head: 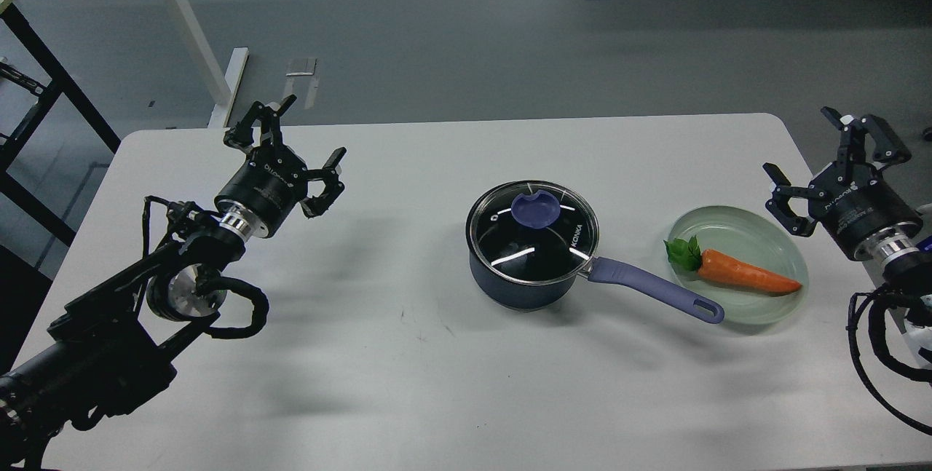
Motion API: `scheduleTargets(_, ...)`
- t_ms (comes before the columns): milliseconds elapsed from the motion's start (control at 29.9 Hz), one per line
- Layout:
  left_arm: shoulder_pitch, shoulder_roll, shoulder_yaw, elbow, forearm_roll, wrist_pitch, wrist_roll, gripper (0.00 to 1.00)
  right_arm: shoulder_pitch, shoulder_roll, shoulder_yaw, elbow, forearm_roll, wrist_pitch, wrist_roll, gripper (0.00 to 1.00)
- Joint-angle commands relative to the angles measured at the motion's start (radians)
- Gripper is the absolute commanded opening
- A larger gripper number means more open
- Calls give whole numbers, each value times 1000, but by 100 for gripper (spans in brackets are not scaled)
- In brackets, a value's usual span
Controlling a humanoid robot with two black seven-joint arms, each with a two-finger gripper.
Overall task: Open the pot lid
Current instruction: 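Raise the left gripper and move the right gripper toward the purple pot handle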
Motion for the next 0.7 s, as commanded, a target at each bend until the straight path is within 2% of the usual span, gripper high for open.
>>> scheduleTargets(0, 0, 10, 1, -1, 0, 0, -6, 99, 0, 12, -2, 0, -1, -2, 0, 100)
scheduleTargets(134, -1, 27, 2, 4, 0, 1, 2, 99, 1, 27, -8, -16, -2, -2, 0, 100)
scheduleTargets(335, -59, 139, 68, 36, 8, -1, 0, 99, 18, 7, -11, -10, -42, -2, 0, 100)
scheduleTargets(502, -95, 139, 76, 79, 6, 5, -5, 99, 37, -30, -8, 9, -118, 0, 0, 100)
scheduleTargets(535, -137, 129, 82, 137, 11, -1, -3, 99, 90, -128, -11, 83, -288, -5, 0, 100)
scheduleTargets(669, -161, 124, 97, 131, 50, -10, -11, 99, 161, -278, -13, 225, -563, -9, 0, 100)
